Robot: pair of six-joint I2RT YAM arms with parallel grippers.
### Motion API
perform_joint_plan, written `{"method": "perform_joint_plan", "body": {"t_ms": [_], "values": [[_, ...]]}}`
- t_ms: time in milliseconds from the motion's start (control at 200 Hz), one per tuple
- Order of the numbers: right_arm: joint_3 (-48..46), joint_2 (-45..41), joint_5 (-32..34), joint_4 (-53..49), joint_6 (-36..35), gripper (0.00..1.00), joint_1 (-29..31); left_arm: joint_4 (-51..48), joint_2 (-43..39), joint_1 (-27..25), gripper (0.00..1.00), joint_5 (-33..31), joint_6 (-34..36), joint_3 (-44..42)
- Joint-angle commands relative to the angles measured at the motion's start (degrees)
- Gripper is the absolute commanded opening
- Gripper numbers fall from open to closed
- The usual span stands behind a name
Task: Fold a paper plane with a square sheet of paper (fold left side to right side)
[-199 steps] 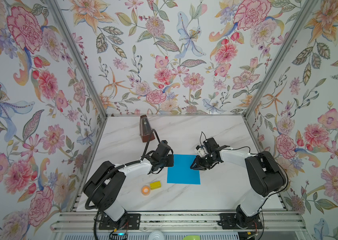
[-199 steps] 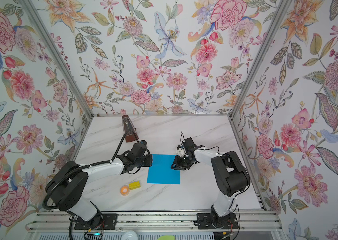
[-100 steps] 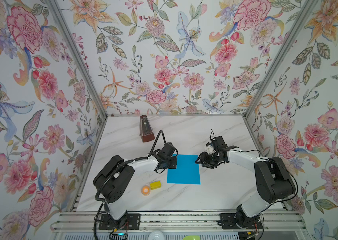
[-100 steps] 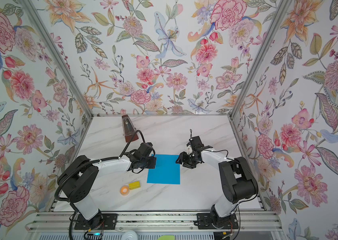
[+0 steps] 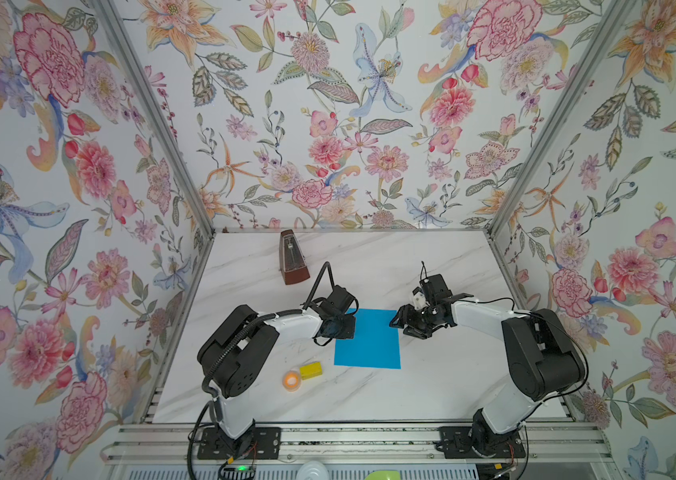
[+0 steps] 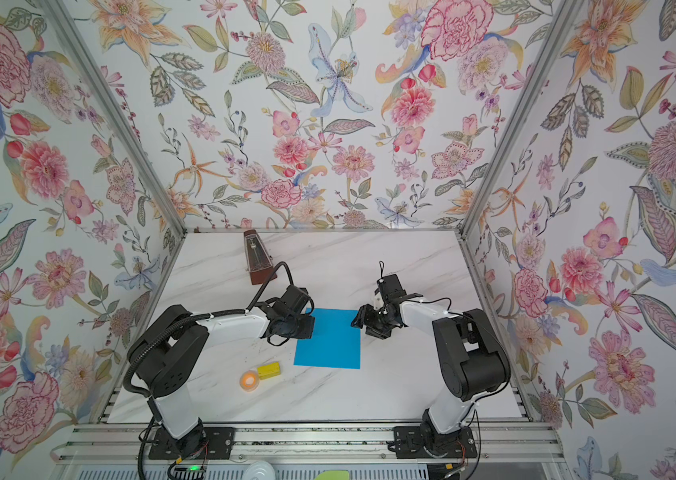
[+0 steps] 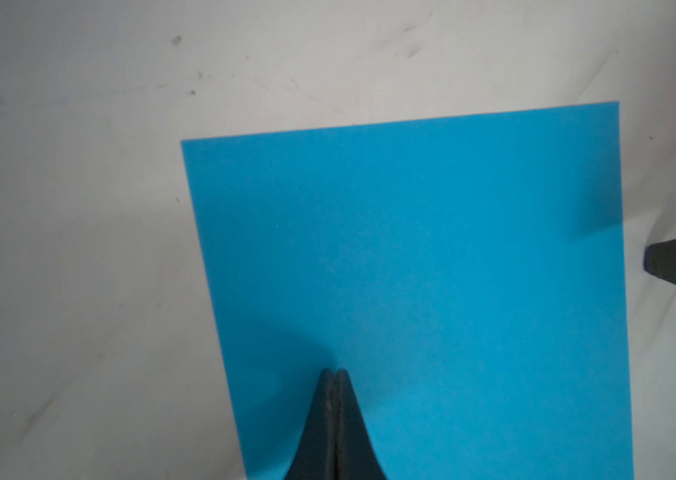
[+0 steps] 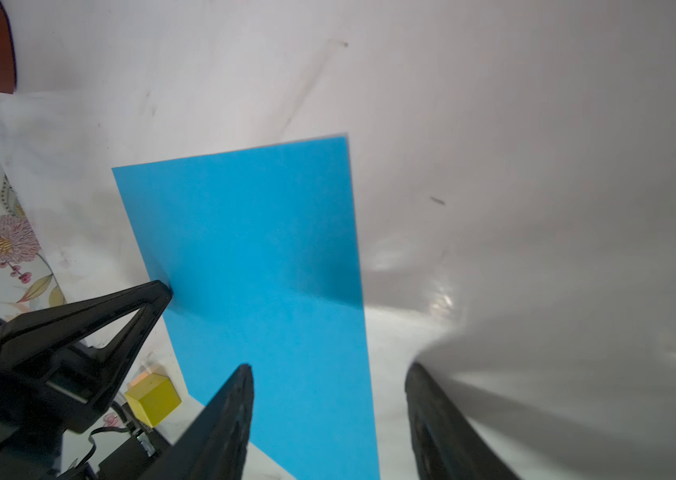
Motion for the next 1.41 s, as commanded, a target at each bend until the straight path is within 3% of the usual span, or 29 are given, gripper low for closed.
{"method": "perform_joint_plan", "body": {"t_ms": [0,145,335,631,1091,1401], "values": [[-1.2,2.3,1.1,0.7,1.4,0.62,0.9,-4.0,2.7,-0.2,0.00,0.5,0.1,0.2],[-2.4,3.0,-1.0,5.6,4.8,0.64,3.0,-3.8,2.9,-0.2,0.00,1.1,-0.6,-0.3],[-4.1,6.3,-5.7,19.1,13.1,0.66,5.5,-2.1,3.0,-0.2,0.00,1.8,-2.3,-1.4],[-4.5,11.0,-11.6,32.8,22.1,0.70,9.9,6.2,1.3,1.6,0.00,2.5,-8.5,-6.3],[-18.9,-3.0,-8.4,30.4,24.2,0.71,4.4,9.1,1.5,4.7,0.00,4.0,-10.2,-9.3],[-17.4,-3.3,-9.1,29.1,24.5,0.53,3.4,8.9,1.5,4.7,0.00,4.1,-10.2,-8.9]]}}
